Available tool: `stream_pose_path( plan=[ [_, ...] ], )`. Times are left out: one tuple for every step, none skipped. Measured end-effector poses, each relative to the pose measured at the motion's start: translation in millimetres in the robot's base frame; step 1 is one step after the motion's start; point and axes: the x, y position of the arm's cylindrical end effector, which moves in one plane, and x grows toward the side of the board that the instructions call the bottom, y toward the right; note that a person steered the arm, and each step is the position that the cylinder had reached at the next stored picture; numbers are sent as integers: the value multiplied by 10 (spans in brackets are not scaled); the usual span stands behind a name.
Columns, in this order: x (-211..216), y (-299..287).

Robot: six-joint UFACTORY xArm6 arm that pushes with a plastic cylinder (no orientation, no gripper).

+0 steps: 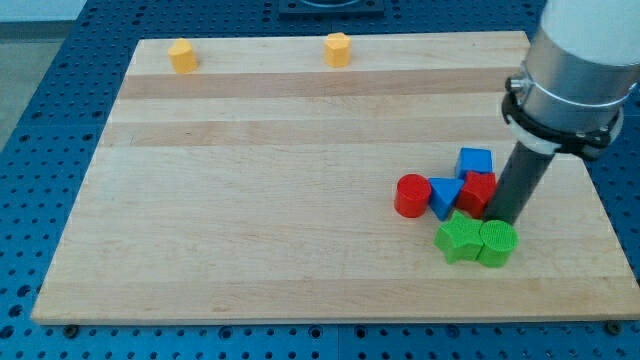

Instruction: Drag the red star and blue cube towards top side

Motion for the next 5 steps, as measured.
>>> stream_pose_path(
  plan=[
    [-44,-29],
    [-197,-43],
    [-397,-61],
    [-607,-90],
    [-810,-110]
  ],
)
